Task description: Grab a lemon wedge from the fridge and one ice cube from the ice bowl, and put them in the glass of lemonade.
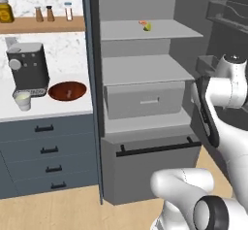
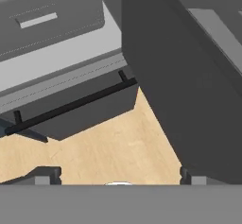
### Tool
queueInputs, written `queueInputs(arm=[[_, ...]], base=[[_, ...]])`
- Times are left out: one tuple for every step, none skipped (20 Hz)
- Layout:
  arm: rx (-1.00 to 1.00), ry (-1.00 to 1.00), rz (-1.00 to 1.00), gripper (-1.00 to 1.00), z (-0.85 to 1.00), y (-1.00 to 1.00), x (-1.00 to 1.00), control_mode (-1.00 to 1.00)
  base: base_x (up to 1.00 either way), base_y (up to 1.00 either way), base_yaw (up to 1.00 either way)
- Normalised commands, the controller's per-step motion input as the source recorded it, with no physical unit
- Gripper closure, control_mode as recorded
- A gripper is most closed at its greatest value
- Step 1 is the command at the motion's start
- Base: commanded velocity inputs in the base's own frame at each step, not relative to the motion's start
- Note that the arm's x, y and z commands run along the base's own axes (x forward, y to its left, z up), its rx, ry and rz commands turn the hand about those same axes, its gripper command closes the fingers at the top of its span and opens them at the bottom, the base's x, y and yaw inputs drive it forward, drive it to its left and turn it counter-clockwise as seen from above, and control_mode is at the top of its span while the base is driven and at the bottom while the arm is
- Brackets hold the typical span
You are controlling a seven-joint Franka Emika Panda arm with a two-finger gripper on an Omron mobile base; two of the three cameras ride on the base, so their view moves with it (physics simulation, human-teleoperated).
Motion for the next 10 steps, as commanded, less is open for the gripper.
queueInputs(arm=[[0.0,0.0,0.0,-1.0,0.0,0.0,0.0,1.0],[0.0,0.0,0.0,-1.0,0.0,0.0,0.0,1.0],[0.0,0.0,0.0,-1.0,0.0,0.0,0.0,1.0],[0.0,0.0,0.0,-1.0,0.0,0.0,0.0,1.0],[0.0,0.0,0.0,-1.0,0.0,0.0,0.0,1.0],[0.0,0.0,0.0,-1.0,0.0,0.0,0.0,1.0],[0.0,0.0,0.0,-1.0,0.0,0.0,0.0,1.0],[0.0,0.0,0.0,-1.0,0.0,0.0,0.0,1.0],[0.0,0.0,0.0,-1.0,0.0,0.0,0.0,1.0],[0.0,0.0,0.0,-1.0,0.0,0.0,0.0,1.0]], base=[[0.45,-0.12,0.06],[0.53,0.0,0.03],[0.51,0.0,0.03],[0.56,0.0,0.02],[0.59,0.0,0.03],[0.55,0.0,0.03],[0.57,0.0,0.03],[0.63,0.0,0.02],[0.66,0.0,0.01],[0.61,0.0,0.03]])
